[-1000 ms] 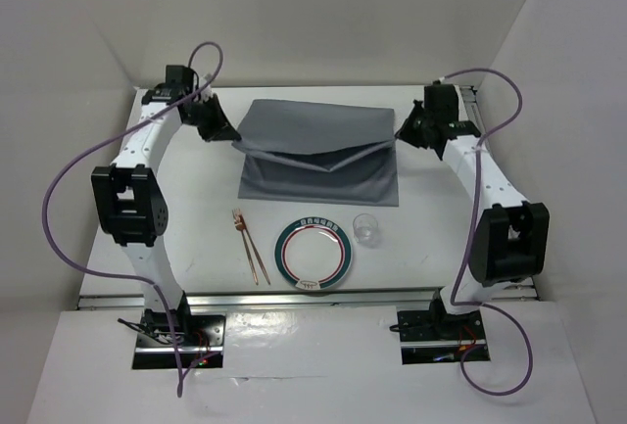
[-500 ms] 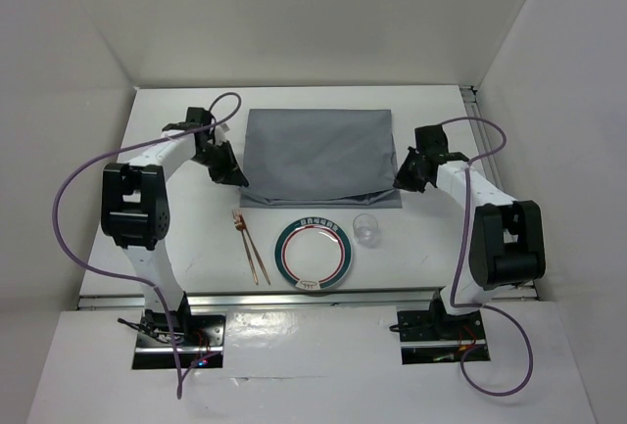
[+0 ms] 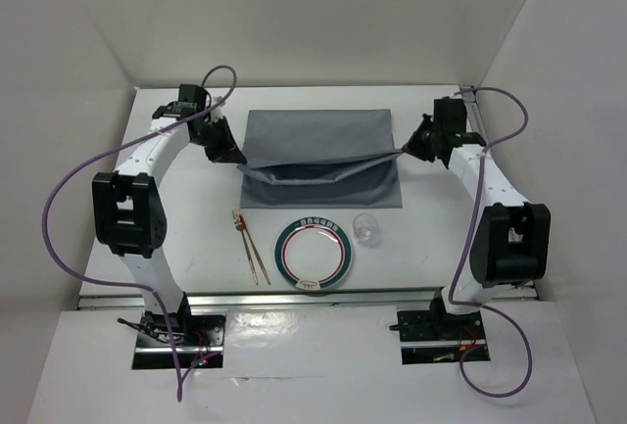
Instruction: Set the dinner table for one person
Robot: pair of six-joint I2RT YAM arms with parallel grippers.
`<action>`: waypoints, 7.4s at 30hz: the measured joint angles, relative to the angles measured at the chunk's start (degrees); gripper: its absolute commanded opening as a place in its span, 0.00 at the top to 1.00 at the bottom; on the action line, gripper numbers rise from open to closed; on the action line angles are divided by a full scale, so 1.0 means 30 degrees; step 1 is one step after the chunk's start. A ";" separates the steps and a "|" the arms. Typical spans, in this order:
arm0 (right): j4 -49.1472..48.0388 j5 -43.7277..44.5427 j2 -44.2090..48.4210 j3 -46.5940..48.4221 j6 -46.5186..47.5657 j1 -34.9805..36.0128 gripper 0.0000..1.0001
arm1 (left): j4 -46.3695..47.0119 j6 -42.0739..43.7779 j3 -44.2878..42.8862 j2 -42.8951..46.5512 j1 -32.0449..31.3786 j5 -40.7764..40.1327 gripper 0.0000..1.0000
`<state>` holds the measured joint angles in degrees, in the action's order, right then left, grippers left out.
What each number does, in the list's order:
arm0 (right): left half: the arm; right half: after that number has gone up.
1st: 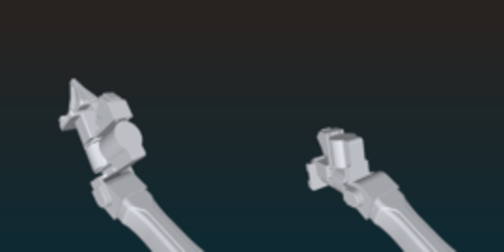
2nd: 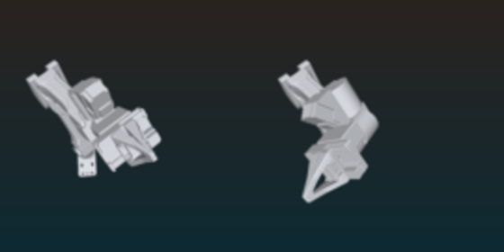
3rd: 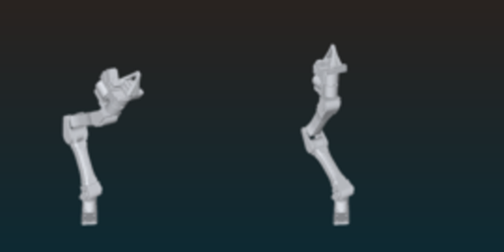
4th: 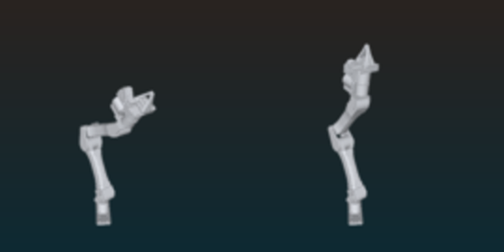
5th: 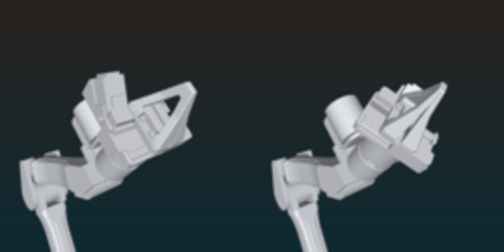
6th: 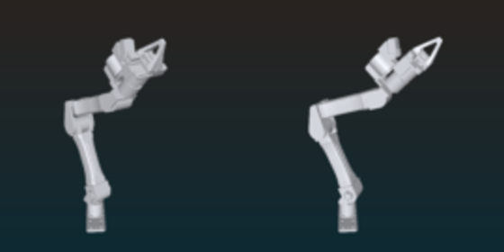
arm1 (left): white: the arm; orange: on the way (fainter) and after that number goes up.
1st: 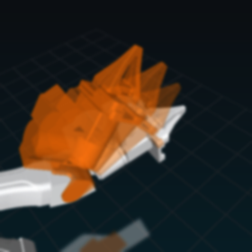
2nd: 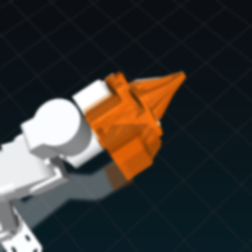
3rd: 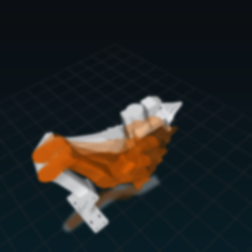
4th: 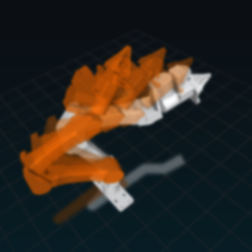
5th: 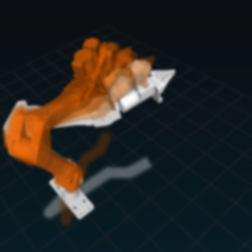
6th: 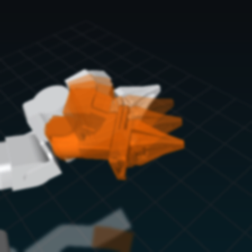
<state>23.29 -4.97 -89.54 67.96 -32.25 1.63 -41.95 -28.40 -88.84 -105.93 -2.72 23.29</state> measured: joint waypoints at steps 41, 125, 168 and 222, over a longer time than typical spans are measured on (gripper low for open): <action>-0.0933 -0.3206 -0.2375 -0.4430 0.1115 -0.1494 0.45 | 0.2164 -0.0503 0.4473 -0.2652 0.0022 -0.0576 0.96; 0.3228 -0.1435 0.5282 -0.7847 -0.0444 0.5923 0.82 | -0.0539 -0.0066 0.4750 0.6404 0.0991 -0.3847 0.54; 0.6586 0.3694 -1.4353 1.6983 0.1953 0.2186 0.89 | -0.0867 -0.0051 0.6411 0.9537 -0.0481 -0.2688 0.42; 0.6375 0.2098 0.7359 0.1443 0.2266 0.1814 0.00 | 0.4116 -0.1384 1.1111 0.7402 -0.8903 -0.0240 1.00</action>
<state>42.41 1.32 -67.46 72.29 -25.45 7.07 -29.61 -32.56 -55.51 -83.72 -29.43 22.57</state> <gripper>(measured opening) 0.999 0.063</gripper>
